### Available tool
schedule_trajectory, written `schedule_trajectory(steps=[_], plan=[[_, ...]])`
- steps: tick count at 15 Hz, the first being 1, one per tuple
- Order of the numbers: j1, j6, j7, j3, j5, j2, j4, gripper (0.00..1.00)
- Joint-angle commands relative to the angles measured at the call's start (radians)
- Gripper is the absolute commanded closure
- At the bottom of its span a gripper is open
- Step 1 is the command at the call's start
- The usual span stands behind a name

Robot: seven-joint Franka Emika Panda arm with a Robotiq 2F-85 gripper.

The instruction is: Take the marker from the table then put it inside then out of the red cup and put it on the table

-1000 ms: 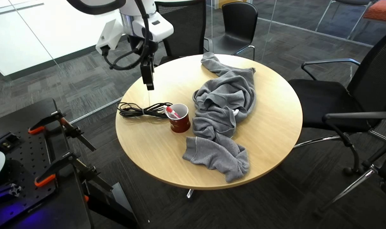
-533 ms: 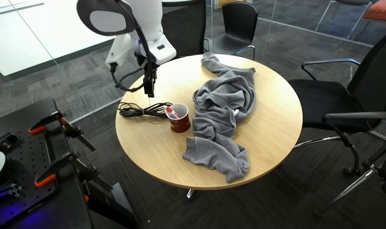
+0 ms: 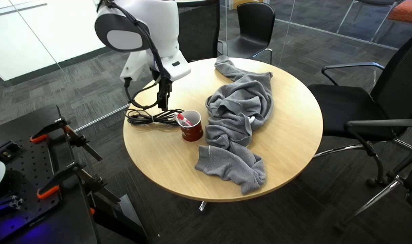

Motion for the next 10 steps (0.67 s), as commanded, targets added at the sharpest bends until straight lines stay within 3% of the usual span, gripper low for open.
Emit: schedule_trajectory(steps=[1,10], plan=[[-0.005,-0.001,0.005,0.004,-0.007,0.0,0.002,0.0],[-0.036,-0.035,0.019,-0.026,-0.007,0.009,0.028,0.0]])
